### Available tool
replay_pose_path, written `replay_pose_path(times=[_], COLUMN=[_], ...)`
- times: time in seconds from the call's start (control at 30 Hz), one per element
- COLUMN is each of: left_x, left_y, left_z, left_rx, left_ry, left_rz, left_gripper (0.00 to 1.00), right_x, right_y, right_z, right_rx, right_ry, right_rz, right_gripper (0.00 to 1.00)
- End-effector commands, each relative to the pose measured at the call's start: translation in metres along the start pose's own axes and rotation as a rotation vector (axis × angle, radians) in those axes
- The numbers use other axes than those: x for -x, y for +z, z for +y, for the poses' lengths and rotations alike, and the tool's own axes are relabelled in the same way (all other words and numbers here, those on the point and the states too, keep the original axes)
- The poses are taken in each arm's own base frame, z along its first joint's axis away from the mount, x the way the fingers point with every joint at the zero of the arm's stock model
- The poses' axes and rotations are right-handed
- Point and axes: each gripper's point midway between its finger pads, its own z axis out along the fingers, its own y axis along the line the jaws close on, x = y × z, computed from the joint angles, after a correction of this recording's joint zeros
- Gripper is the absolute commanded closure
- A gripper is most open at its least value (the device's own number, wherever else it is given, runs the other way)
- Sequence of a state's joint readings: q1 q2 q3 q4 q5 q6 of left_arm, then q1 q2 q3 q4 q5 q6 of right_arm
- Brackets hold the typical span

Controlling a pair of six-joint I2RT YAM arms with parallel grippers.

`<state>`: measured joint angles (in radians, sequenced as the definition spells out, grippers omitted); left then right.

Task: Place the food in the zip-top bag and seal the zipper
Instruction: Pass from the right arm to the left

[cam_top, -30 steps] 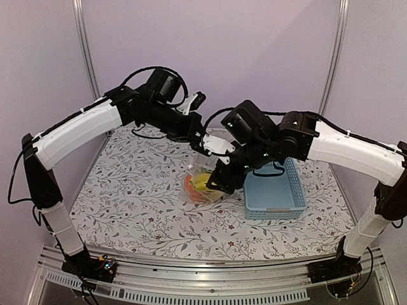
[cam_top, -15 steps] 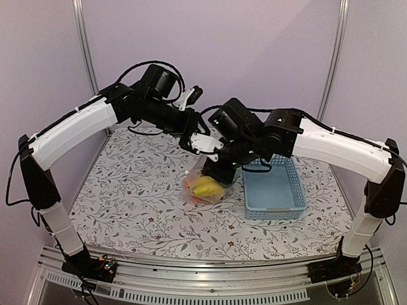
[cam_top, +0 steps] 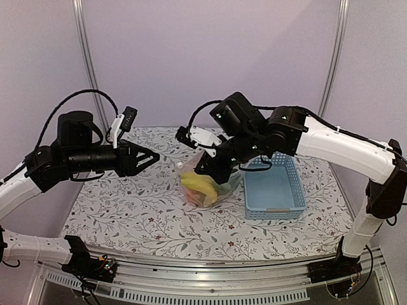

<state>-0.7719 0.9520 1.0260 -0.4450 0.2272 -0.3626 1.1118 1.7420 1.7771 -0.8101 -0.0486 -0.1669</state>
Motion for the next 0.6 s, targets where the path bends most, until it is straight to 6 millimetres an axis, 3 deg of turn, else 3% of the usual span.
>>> replay_pose_path(times=[0.0,0.37,0.57], left_x=[-0.01,-0.01,-0.014], left_y=[0.004,0.026,0.037], left_z=[-0.007,-0.024,-0.027], left_rx=[-0.073,-0.179,-0.216], left_ry=[0.06,0.198,0.244], left_rz=[-0.046,-0.011,0.005], left_gripper=[0.49,0.54,0.7], right_x=[0.038,0.045,0.043], right_y=[-0.034,-0.038,-0.036], right_z=[0.009,0.013,0.013], right_rx=[0.057,0.083,0.082], right_ry=[0.052,0.083,0.101], right_rz=[-0.138,-0.154,-0.144], right_gripper=[1.0,1.0,1.0])
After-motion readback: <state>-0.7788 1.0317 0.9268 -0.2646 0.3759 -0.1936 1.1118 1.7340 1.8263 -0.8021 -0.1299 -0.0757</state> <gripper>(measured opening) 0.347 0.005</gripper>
